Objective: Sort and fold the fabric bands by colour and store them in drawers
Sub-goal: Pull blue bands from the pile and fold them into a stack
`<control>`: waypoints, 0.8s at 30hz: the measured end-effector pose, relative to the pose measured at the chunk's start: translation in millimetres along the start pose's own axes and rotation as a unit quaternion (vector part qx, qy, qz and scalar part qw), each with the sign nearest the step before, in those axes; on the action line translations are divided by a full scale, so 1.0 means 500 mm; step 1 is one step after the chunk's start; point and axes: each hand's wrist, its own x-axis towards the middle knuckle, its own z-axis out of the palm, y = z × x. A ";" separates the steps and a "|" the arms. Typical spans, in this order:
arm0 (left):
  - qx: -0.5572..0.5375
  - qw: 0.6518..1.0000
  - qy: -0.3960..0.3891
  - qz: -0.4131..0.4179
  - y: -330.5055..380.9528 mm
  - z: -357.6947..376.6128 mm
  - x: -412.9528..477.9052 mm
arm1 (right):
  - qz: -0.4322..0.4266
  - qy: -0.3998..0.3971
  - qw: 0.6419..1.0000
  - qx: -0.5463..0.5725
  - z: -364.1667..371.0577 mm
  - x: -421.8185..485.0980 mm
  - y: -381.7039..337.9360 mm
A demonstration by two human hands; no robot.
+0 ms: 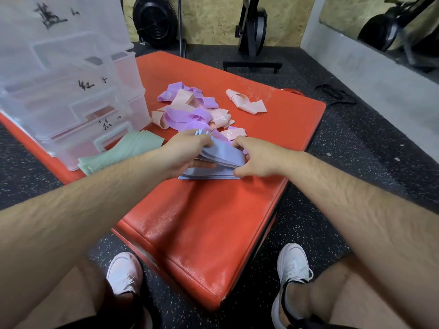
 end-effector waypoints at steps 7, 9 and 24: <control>0.316 0.941 0.092 0.079 -0.004 -0.043 0.011 | -0.028 -0.023 0.997 -0.065 0.002 0.009 -0.009; 0.350 0.928 0.089 0.090 -0.013 -0.049 0.017 | -0.026 -0.037 0.996 -0.075 0.004 0.012 -0.011; 0.588 0.763 0.004 0.266 -0.071 -0.073 0.027 | 0.114 -0.050 0.979 0.159 -0.002 0.010 -0.019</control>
